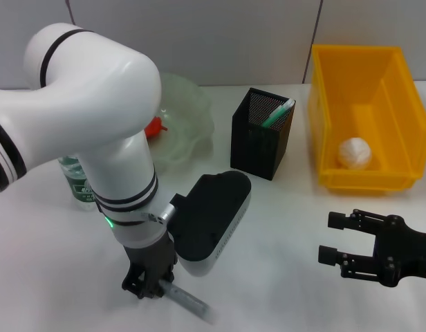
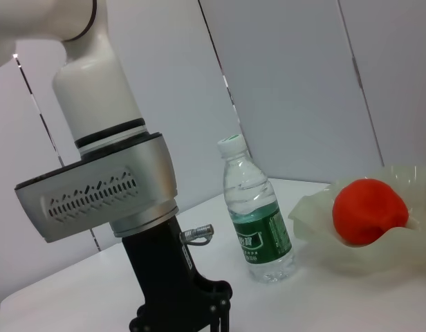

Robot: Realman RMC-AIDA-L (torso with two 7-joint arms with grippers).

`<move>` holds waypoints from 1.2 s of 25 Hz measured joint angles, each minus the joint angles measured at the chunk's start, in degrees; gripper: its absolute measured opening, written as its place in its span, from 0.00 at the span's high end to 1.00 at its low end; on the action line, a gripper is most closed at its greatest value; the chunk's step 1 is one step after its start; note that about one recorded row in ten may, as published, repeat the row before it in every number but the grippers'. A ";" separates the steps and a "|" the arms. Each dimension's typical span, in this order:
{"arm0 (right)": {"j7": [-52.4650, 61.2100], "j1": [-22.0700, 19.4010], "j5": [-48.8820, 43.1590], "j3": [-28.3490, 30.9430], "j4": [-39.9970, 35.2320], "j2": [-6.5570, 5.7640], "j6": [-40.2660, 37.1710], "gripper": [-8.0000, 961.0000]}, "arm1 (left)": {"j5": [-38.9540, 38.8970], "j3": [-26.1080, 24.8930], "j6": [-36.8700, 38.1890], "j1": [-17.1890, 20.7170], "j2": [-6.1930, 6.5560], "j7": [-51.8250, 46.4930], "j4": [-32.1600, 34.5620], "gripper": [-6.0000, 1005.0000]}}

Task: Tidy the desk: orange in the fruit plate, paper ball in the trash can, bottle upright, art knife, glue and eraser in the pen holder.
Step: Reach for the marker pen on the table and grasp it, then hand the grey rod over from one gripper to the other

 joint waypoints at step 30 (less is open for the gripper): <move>-0.15 -0.11 -0.08 2.36 -0.05 -0.28 -2.43 0.20 | -5.96 -24.81 10.00 0.63 0.48 1.93 3.61 0.84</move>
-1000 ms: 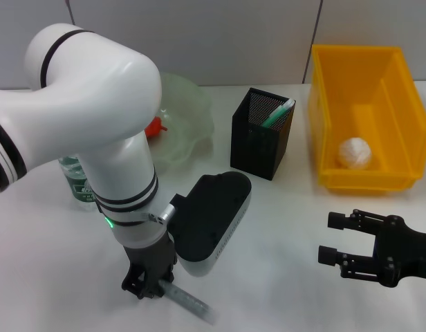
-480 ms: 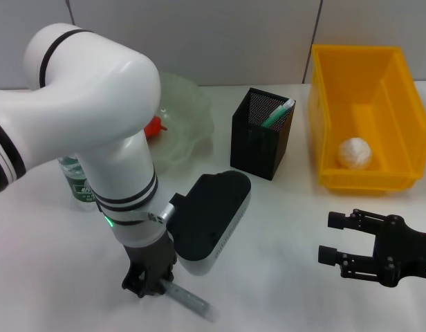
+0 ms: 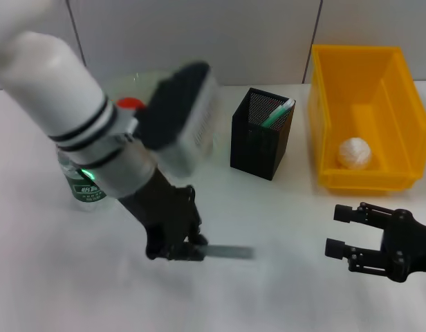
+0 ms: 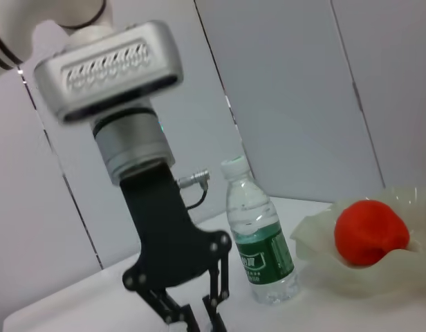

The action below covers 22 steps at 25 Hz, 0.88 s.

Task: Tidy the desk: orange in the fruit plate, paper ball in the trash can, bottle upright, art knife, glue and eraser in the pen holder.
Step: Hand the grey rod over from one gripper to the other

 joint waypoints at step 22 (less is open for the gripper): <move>30.33 5.30 -7.21 2.83 -14.53 -4.87 -9.77 0.20 | -16.15 -11.03 -5.66 10.18 -0.09 -0.67 -3.24 0.85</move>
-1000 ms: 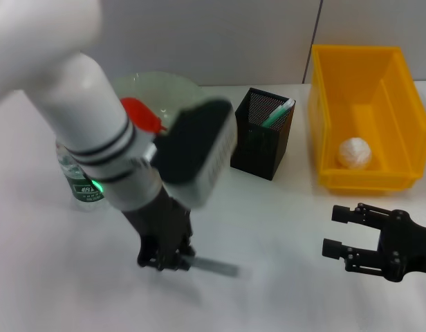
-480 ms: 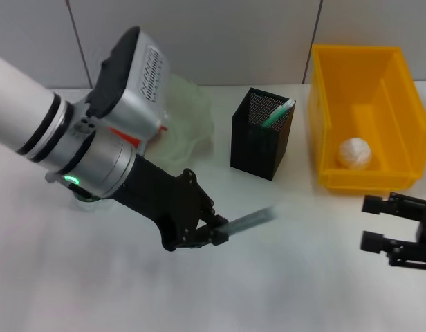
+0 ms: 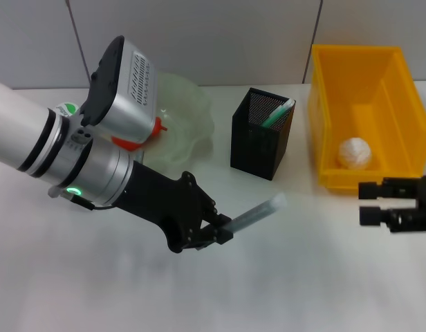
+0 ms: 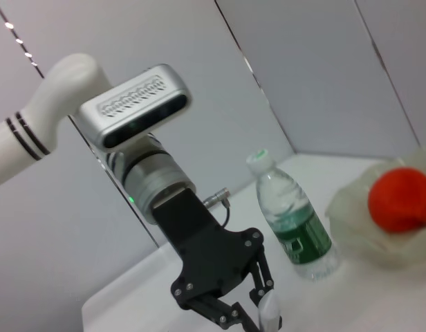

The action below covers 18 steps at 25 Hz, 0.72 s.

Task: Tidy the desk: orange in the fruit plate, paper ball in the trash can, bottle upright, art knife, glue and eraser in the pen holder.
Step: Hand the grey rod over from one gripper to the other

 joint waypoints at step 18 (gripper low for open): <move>45.87 25.89 -20.13 -0.54 -5.32 -4.54 -4.42 0.21 | -2.47 0.04 -3.30 0.94 -0.12 0.05 -1.68 0.85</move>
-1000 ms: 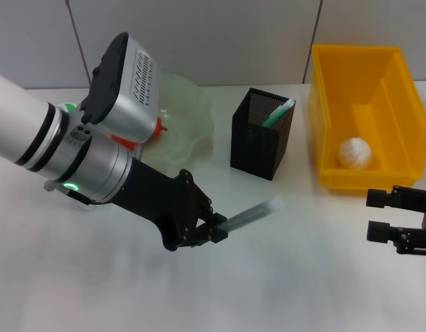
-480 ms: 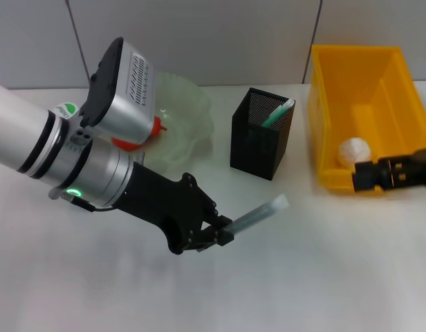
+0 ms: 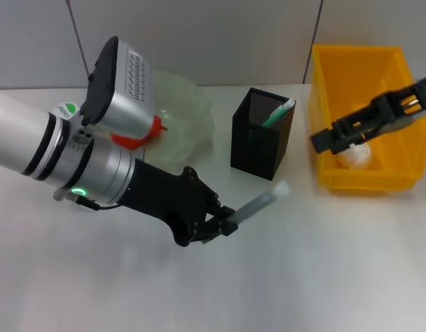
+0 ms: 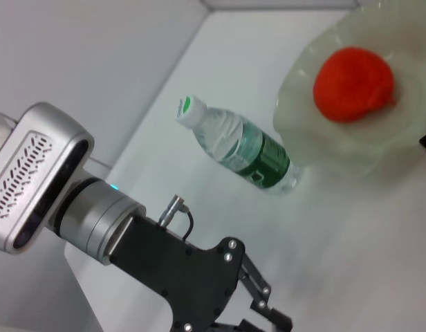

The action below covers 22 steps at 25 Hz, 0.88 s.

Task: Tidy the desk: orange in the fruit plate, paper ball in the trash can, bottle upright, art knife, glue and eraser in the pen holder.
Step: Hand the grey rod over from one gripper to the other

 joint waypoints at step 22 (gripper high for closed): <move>4.78 8.17 -7.36 -7.11 3.95 4.87 3.69 0.21 | -2.76 0.09 -2.54 3.00 0.25 2.63 -3.20 0.85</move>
